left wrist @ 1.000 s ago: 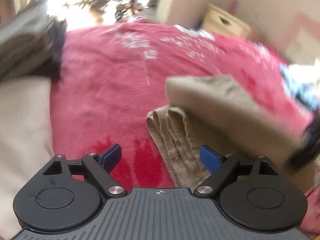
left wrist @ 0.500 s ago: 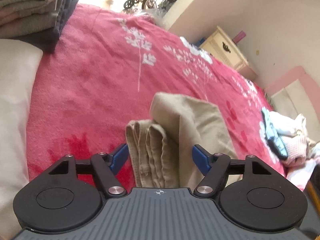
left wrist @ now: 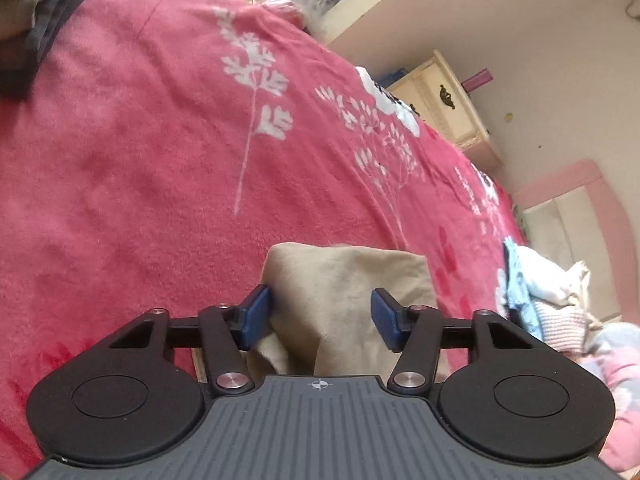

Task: Fold clothes

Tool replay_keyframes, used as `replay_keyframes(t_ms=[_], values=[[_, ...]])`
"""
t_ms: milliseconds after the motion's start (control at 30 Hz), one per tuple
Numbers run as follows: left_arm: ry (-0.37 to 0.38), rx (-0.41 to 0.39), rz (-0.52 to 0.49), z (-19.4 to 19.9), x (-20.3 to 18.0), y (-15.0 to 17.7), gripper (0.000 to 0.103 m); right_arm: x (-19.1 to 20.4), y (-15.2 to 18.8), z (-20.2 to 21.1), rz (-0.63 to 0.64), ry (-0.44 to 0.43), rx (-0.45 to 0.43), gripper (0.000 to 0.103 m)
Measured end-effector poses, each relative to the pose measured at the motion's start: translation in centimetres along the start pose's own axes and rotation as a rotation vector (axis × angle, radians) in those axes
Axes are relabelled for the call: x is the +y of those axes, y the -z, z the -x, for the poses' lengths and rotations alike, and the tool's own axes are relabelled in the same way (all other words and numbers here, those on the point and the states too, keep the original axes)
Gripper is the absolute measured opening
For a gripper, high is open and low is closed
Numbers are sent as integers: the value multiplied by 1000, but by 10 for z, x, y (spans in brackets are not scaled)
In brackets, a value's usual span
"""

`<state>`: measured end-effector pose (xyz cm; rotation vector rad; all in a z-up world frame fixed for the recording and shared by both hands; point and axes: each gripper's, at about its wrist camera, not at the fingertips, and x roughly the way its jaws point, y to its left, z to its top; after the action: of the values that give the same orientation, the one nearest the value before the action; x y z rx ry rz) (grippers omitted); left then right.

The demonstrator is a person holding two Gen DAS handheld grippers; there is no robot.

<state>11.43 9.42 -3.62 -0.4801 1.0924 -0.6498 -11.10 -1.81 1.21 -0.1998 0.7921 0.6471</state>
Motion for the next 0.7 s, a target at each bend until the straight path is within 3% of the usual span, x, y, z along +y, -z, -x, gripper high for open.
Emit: replay_keyframes(t_ms=[233, 267, 300, 333, 400, 567, 700], values=[[-37, -23, -25, 7, -1, 6, 23, 35, 15, -31, 268, 137, 54, 63], [-42, -27, -30, 7, -2, 6, 16, 36, 17, -36, 301, 175, 67, 56], [-48, -35, -43, 7, -6, 6, 14, 38, 18, -39, 325, 206, 75, 32], [-53, -44, -63, 8, -10, 7, 10, 36, 17, -38, 317, 211, 66, 20], [-54, -61, -98, 13, -19, 6, 8, 34, 15, -34, 303, 221, 50, 11], [-8, -131, -126, 36, -34, -2, 7, 39, 4, -12, 295, 231, 4, 10], [-59, -127, -159, 35, -26, 2, 7, 41, -1, -19, 272, 207, -13, 10]])
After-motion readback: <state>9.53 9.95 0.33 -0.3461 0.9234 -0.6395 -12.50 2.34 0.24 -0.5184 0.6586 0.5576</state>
